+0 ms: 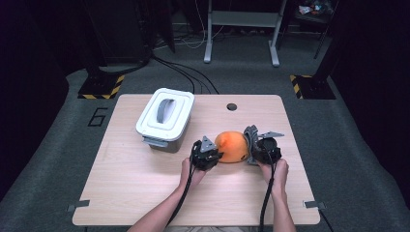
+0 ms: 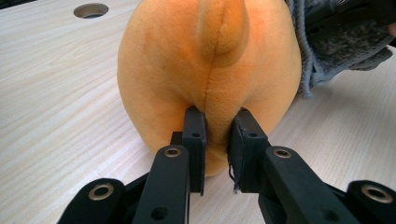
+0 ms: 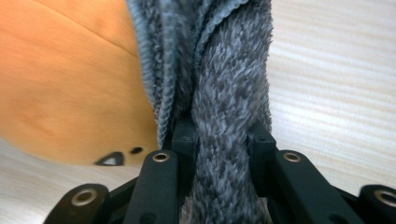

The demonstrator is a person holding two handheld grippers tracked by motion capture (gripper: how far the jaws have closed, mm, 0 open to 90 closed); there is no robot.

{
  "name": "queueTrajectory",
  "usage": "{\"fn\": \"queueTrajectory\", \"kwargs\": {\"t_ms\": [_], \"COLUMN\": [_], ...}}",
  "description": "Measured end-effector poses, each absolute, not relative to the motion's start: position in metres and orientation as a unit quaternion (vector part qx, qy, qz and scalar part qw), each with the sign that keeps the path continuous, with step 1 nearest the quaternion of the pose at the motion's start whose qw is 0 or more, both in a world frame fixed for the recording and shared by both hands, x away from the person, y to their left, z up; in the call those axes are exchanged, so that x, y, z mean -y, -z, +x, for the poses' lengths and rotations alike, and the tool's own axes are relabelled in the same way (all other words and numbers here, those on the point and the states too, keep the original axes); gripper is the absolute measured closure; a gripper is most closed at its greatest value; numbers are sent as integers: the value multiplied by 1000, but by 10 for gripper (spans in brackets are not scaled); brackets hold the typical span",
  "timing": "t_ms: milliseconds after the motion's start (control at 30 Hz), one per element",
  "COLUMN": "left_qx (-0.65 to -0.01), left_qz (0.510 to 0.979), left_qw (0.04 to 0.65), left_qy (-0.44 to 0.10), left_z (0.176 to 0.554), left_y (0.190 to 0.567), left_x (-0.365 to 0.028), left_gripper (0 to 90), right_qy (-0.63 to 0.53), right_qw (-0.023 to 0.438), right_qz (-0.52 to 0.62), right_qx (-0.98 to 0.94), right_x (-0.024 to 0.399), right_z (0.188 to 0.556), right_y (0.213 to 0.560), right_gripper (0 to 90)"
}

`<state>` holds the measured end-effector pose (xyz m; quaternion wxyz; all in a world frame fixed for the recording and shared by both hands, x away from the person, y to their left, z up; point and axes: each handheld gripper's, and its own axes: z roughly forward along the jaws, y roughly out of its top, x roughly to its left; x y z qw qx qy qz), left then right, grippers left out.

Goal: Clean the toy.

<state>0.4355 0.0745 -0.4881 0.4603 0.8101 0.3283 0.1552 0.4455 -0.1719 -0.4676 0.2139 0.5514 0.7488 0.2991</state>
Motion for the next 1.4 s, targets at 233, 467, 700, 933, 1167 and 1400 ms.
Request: {"fn": "queueTrajectory", "kwargs": {"t_ms": [233,467,700,933,1167,1400], "left_qx": [-330,-332,-330,-328,-328,-321], "left_qz": [809,810,810,810,809,820], "left_qw": [461,459,460,460,464,435], "left_qy": [-154,-153,-154,-156,-151,-188], "left_z": [435,436,435,436,438,437], "left_y": [490,491,491,492,492,495], "left_x": [-77,-81,-80,-81,-82,-75], "left_gripper": [775,771,770,770,728,456], "right_qy": [-269,-266,-300,-303,-292,-298], "right_qw": [192,207,261,276,269,262], "right_qz": [563,560,518,467,465,476], "right_qx": [-757,-757,-757,-783,-791,-785], "right_x": [179,179,161,122,110,115], "right_z": [455,450,427,423,434,441], "right_y": [486,475,425,404,417,423], "right_gripper": [707,706,706,705,712,717]}}
